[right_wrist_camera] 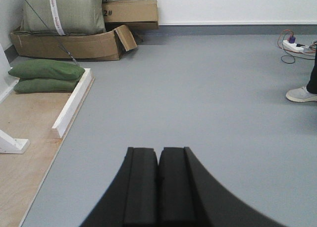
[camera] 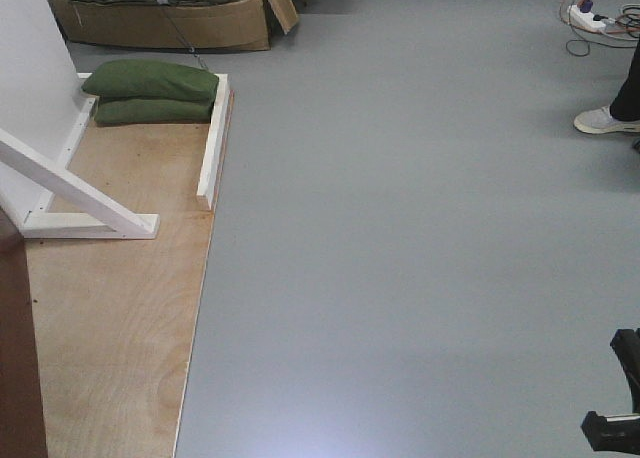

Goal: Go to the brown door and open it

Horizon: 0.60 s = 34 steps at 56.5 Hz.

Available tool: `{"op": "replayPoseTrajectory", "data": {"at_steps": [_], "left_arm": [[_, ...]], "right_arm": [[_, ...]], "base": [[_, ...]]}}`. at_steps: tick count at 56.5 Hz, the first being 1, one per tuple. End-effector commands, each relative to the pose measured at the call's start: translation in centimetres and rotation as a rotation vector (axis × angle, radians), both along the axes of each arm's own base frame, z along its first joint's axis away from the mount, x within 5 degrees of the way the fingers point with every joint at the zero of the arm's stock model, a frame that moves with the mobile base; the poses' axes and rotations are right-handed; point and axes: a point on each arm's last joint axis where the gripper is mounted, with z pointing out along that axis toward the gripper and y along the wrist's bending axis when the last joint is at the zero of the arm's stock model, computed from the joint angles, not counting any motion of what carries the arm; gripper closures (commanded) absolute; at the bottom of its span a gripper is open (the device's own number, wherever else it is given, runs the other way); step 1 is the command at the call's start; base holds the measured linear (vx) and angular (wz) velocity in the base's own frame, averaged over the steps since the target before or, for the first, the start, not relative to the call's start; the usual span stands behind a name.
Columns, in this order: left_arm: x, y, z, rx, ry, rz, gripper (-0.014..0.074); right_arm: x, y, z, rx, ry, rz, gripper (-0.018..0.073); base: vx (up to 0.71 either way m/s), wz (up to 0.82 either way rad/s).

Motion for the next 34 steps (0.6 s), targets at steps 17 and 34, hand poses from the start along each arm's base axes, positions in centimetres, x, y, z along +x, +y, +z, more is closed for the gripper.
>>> {"op": "replayPoseTrajectory", "data": {"at_steps": [17, 34], "left_arm": [[-4.9, 1.6, 6.7, 0.408, -0.001, 0.494, 0.0561], [-7.7, 5.4, 5.7, 0.246, 0.221, 0.955, 0.0561]], "right_arm": [[0.2, 0.0, 0.6, -0.006, -0.078, -0.004, 0.0559], [0.2, 0.0, 0.6, -0.006, -0.078, -0.004, 0.0559]], "base": [[0.0, 0.0], [0.0, 0.0]]}}
